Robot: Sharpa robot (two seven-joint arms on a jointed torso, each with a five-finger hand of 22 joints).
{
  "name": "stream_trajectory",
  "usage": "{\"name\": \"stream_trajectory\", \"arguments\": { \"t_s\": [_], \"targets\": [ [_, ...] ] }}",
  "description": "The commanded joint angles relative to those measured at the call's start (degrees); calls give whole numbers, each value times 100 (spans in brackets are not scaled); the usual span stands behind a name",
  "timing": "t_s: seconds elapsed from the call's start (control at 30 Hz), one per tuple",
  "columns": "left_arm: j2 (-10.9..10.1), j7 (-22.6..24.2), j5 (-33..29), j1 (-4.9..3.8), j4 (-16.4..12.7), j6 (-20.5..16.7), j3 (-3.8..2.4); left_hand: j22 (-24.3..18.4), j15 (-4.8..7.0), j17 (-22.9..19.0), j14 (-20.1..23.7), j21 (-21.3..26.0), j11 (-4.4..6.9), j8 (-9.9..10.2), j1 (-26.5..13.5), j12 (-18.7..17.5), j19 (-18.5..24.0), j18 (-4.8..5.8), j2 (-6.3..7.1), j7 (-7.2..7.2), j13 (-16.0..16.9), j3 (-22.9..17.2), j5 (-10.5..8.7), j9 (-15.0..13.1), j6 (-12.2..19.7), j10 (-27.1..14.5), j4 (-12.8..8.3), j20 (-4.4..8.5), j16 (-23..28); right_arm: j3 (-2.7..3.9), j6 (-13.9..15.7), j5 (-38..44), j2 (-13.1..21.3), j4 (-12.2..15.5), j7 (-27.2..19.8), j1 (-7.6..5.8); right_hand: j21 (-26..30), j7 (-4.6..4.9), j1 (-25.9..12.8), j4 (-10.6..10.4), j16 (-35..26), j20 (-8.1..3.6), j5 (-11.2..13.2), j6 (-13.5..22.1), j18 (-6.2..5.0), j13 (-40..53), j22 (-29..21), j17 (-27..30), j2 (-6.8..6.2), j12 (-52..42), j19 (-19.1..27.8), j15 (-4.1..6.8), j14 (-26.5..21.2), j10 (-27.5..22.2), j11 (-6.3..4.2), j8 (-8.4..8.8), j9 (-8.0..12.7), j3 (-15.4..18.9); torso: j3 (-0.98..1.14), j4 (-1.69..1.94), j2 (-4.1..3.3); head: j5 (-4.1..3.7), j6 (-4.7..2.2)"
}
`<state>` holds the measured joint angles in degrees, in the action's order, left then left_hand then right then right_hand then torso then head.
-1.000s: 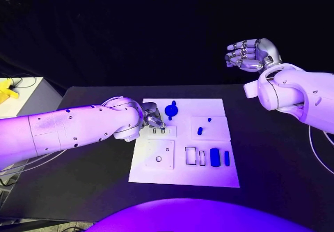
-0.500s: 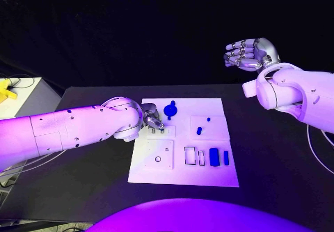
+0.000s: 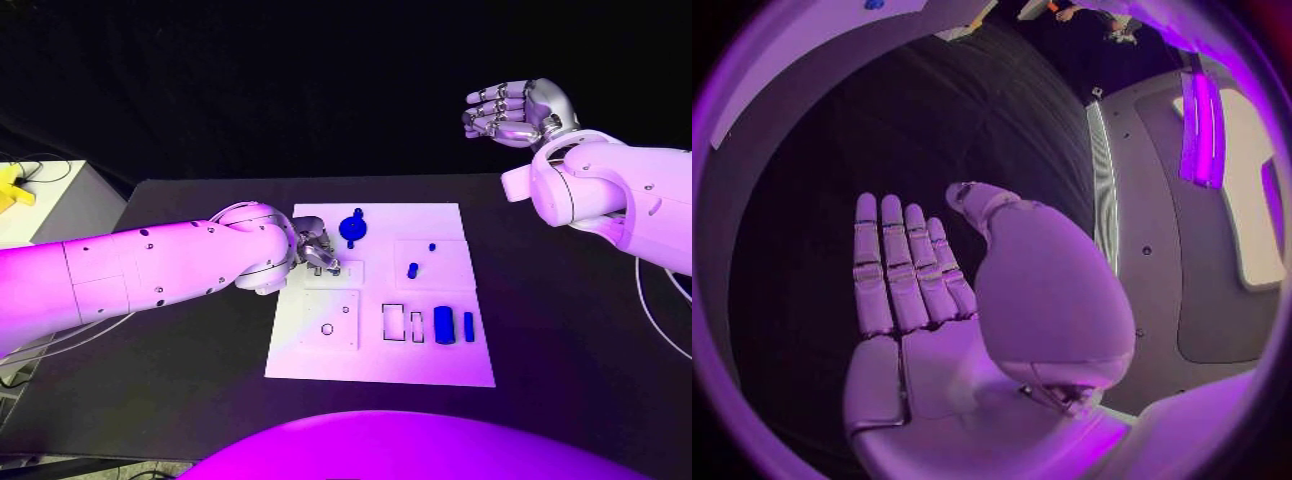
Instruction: Assemble the parts on the task board
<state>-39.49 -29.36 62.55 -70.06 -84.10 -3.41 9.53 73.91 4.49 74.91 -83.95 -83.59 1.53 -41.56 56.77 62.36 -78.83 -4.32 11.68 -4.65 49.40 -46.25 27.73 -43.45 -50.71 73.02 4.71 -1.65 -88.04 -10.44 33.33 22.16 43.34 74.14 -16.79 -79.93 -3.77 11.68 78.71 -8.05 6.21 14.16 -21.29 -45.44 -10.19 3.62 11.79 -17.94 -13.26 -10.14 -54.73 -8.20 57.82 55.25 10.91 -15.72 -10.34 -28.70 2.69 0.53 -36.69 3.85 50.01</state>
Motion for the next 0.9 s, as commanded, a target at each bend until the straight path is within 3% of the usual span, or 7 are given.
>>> {"name": "stream_trajectory", "arguments": {
  "t_s": [0.03, 0.9],
  "targets": [
    [-1, 1, 64, 4, -27, 113, 0, 3, 38, 1221, -520, -31, 7, -23, 11, 11, -43, 64, -50, 189, -6, -1123, 19, -4, -239, 6, -1145, 13, -15, 3, -134, -5, 1, 16, -46, -3, 20, 244, -48, 29, -26, 37, 2, -41, -28, -4, -6, 5, -11, 15, 21, -20, 2, 32, -6, 22, 8, -7, 0, 4, -1, -12, -1],
    [22, -4, 94, 26, 2, 133, 2, 2, 39, 1211, -517, -32, 7, -19, 10, -4, -41, 64, -57, 189, -25, -1127, 14, -6, -236, -3, -1142, 16, -9, 2, -202, -42, -3, 18, -12, -3, 20, 249, -97, 40, -67, 53, -8, -65, -28, -1, -82, 59, 1, 54, 51, -34, -18, 63, -2, 38, 12, 5, -1, -3, -5, -22, -1]
  ]
}}
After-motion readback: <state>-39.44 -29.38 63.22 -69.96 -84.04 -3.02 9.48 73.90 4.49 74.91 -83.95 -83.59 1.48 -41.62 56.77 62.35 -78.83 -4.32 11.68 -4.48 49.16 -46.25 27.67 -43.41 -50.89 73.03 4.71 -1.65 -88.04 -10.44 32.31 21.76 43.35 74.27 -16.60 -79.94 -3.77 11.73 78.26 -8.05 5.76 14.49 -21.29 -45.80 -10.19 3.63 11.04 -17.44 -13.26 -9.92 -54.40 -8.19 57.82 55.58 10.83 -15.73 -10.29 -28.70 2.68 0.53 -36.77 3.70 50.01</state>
